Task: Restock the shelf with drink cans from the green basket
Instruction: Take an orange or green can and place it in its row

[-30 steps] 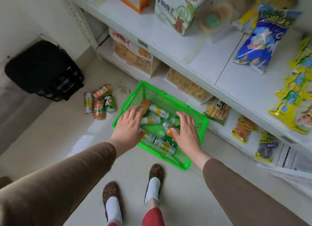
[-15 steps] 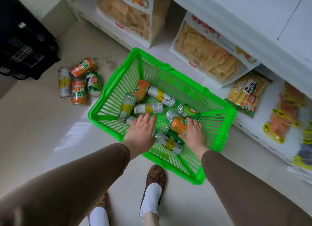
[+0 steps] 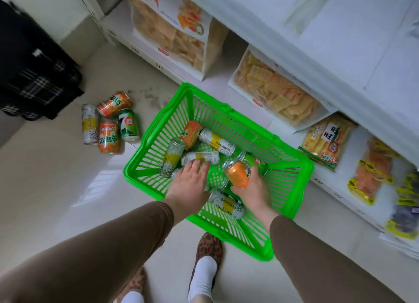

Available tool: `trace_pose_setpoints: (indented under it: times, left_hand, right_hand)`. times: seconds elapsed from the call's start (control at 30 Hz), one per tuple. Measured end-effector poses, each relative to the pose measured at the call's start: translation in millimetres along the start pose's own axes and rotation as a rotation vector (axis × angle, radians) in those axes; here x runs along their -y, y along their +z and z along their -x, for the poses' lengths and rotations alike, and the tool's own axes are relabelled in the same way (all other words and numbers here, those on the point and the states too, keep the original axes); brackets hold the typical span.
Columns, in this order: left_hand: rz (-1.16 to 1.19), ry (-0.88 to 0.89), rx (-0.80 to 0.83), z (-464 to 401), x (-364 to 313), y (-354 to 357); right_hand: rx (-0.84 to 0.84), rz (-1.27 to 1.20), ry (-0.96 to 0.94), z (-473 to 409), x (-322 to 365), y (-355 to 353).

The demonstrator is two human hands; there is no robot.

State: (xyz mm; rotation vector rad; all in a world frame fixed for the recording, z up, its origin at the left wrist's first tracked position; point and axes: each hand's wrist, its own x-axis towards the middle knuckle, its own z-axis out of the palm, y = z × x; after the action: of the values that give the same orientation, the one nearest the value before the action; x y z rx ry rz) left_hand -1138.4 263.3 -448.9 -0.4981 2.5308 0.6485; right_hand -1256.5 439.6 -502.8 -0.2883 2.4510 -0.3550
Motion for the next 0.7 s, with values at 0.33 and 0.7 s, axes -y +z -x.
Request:
trace_pose_setpoints:
  times: [0.33,0.7]
  left_hand:
    - [0.066,0.061,-0.241,127.0,-53.1,-261.5]
    - [-0.089,0.366,-0.548,281.1,-150.5,-520.3]
  right_hand:
    - [-0.11,-0.478,-0.108,166.3,173.0,-225.1]
    - [-0.278,-0.827,-0.417,355.3,296.6,-464.7]
